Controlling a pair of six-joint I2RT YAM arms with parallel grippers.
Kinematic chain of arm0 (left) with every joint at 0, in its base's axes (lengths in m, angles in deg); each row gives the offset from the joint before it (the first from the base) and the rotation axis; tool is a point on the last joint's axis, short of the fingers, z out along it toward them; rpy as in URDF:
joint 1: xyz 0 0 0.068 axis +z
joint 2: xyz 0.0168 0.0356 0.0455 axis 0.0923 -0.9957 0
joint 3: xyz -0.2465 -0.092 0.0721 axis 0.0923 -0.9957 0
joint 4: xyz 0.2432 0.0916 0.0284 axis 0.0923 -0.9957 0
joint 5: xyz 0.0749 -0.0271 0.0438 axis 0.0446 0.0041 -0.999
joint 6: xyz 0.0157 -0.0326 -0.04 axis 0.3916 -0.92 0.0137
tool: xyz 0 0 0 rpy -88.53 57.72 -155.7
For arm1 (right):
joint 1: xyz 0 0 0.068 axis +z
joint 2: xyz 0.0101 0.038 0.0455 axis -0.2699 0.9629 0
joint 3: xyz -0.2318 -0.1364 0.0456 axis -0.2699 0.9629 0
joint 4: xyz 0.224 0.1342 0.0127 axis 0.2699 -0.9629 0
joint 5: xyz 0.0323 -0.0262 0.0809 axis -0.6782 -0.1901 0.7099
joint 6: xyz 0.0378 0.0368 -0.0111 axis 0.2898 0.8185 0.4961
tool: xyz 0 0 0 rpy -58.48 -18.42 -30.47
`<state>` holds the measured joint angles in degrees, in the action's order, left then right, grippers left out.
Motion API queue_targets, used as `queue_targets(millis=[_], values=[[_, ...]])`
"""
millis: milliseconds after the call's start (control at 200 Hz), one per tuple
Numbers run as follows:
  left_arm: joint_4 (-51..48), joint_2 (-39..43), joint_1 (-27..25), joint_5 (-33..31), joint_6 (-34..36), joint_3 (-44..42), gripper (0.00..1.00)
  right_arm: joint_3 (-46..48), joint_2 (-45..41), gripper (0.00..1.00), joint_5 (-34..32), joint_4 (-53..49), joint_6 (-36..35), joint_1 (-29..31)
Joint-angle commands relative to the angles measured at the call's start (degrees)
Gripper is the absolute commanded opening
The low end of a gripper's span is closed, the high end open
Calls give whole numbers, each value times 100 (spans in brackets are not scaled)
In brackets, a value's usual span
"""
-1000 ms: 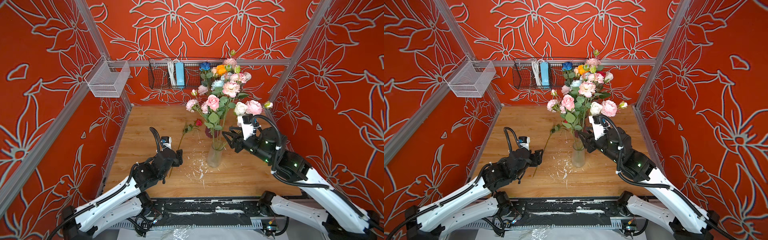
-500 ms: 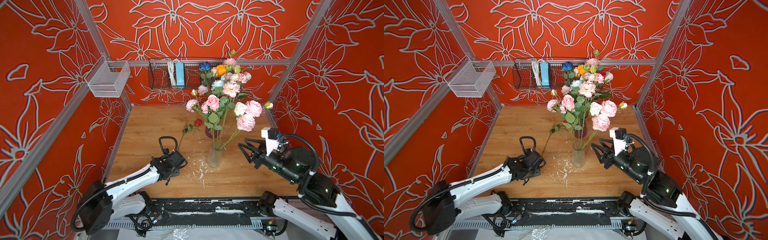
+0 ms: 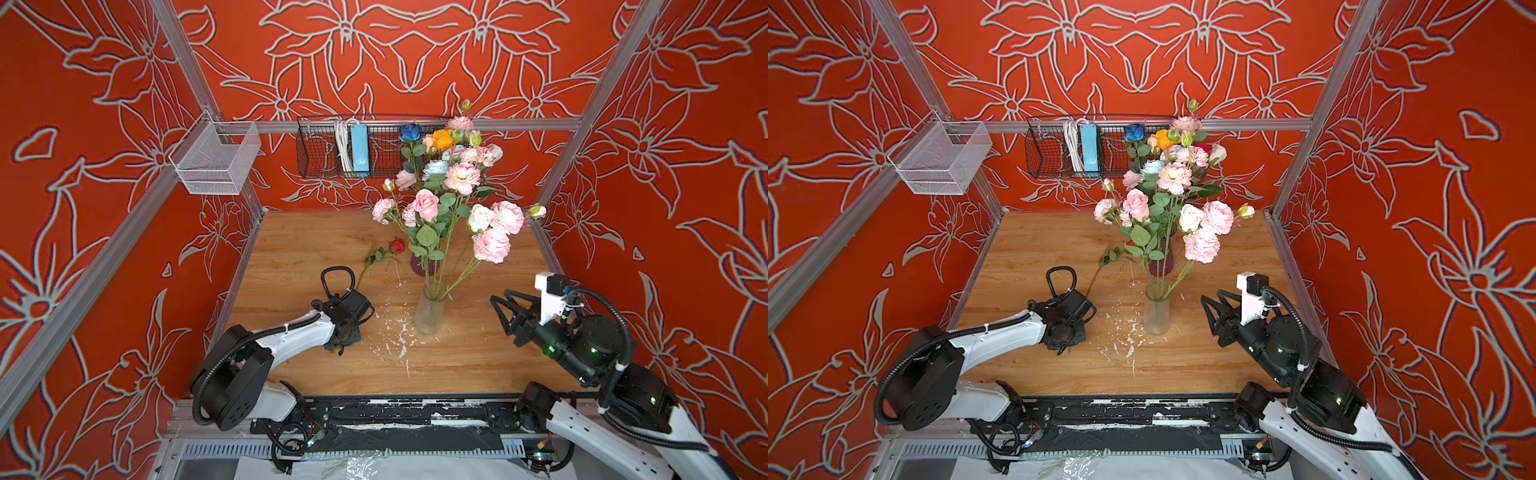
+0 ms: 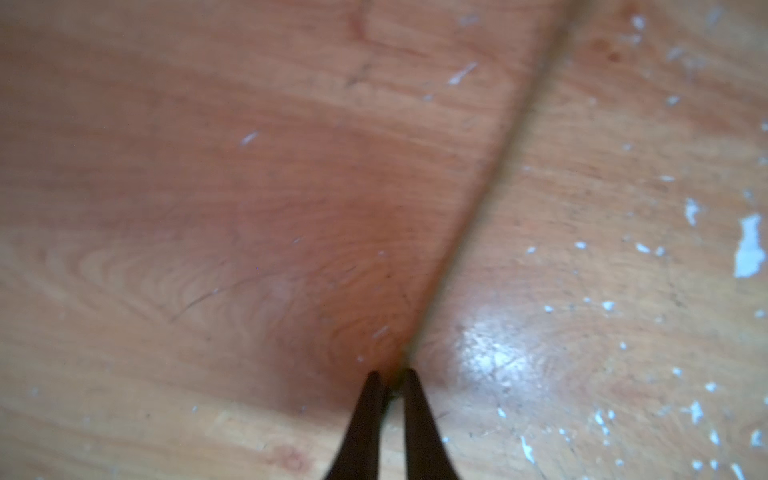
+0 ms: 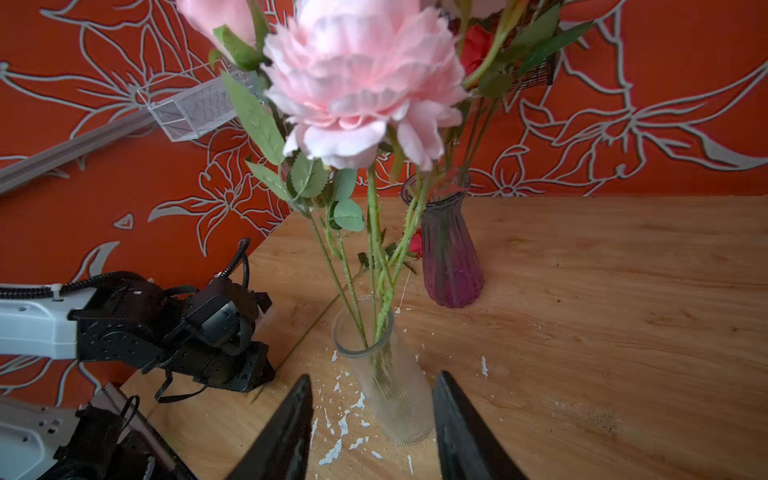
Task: Arrange the flowers into the vase
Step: 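Open the right gripper and withdraw while the left lowers to the red rose stem, then close the left gripper on the red rose stem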
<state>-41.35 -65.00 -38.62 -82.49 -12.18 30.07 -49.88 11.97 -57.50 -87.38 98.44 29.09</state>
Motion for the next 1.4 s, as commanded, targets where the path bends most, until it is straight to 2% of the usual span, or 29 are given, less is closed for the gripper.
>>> queue_targets(millis=[0,45,160,285,505,706,906,921,956,1071,1141,1221,1391], values=[[-180,-234,36,399,101,-191,5,109,-242,48,-588,-90,166,38],[-208,-194,36,419,137,-220,0,130,-318,48,-703,-57,164,42],[-331,-156,36,448,304,-164,0,166,-398,48,-837,66,131,43],[-845,84,13,549,513,269,0,167,-295,49,-839,122,86,42],[-1091,943,-465,672,92,384,0,333,-216,48,-803,348,120,38],[-1226,1705,-562,579,-139,349,0,386,-35,48,-684,506,155,41],[-959,1650,-563,952,-70,168,0,421,55,48,-590,563,208,35],[-950,1617,-562,963,-66,170,4,421,58,48,-596,568,208,40],[-975,1534,-561,973,-46,209,23,413,44,49,-594,555,201,42],[-1173,1374,-554,676,128,550,51,384,21,49,-639,467,165,39],[-1070,1257,-395,508,372,820,53,377,15,50,-680,444,167,46],[-903,917,68,566,761,1209,55,368,15,50,-720,421,147,42],[-781,-528,857,359,1658,2409,53,408,29,51,-855,438,95,40]])
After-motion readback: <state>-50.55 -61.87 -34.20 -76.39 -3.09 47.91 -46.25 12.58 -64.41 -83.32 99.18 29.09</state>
